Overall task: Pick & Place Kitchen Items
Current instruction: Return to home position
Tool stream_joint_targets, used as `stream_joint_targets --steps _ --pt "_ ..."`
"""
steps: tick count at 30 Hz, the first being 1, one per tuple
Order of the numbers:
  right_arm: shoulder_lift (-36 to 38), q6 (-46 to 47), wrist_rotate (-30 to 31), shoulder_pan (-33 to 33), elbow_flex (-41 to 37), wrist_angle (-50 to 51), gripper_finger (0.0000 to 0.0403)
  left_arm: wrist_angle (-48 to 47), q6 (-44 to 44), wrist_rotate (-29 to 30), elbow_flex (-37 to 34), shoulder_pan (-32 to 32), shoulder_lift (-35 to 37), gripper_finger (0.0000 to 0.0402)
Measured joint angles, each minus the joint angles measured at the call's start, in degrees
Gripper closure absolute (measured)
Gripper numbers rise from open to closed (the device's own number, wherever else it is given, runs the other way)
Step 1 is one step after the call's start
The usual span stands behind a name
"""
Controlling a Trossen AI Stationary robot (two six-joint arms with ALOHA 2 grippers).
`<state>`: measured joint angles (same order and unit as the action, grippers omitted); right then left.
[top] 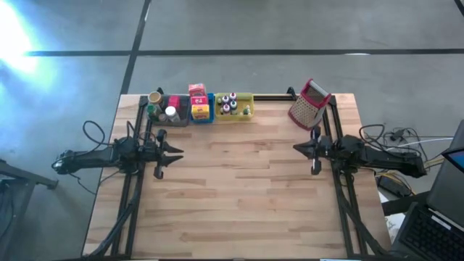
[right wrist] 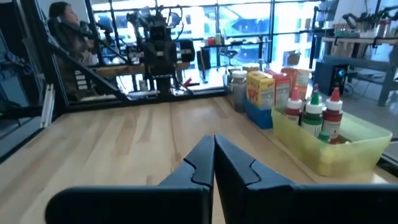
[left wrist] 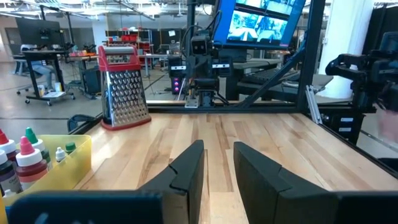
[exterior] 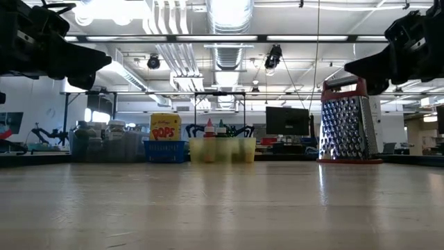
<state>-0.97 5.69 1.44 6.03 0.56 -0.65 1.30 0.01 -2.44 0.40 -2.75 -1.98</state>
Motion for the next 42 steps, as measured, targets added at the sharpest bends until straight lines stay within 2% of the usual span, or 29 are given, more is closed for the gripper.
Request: stream_joint_targets --steps 12,42 --pt "-2.91 -0.11 0.04 -0.01 0.00 0.05 0.0394 0.00 0.00 0.03 0.00 0.00 -0.09 0.0307" --pt "-2.95 -0.13 0.08 -0.01 0.00 0.00 0.0394 -0.02 0.00 0.11 0.00 -0.02 -0.09 0.0307"
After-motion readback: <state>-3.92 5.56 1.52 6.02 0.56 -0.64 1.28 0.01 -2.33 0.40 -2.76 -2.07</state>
